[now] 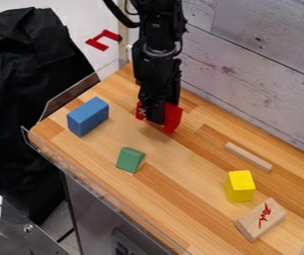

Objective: Pick the red arch and position it in a direction opposite to that of the blue one

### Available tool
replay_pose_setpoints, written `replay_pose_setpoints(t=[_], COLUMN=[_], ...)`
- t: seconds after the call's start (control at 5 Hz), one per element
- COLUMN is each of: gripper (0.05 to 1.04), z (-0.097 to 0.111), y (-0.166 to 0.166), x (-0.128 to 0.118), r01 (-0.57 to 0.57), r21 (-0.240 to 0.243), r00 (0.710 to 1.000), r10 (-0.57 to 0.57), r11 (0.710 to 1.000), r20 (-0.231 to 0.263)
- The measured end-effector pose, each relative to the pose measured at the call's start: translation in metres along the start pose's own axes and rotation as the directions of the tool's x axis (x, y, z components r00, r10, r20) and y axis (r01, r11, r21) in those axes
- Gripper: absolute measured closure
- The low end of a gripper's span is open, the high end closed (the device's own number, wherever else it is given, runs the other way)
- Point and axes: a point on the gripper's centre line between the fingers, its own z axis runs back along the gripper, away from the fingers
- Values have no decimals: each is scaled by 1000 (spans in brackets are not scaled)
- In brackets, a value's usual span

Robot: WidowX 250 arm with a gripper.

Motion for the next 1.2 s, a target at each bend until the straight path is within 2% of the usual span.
replay_pose_setpoints(t=[0.2, 0.4, 0.8, 1.0, 1.2], gripper=[504, 504, 504, 460, 148], z=[-10, -19, -22, -22, -24], y=[-3, -2, -3, -3, 2], x=[2, 1, 4, 1, 0], r01=[27, 45, 86, 108, 159], r21=[-20, -17, -30, -32, -17], r00=[999, 998, 996, 994, 987], r10=[-26, -44, -84, -107, -159], r11=[999, 999, 996, 994, 987], r20=[26, 35, 42, 27, -2])
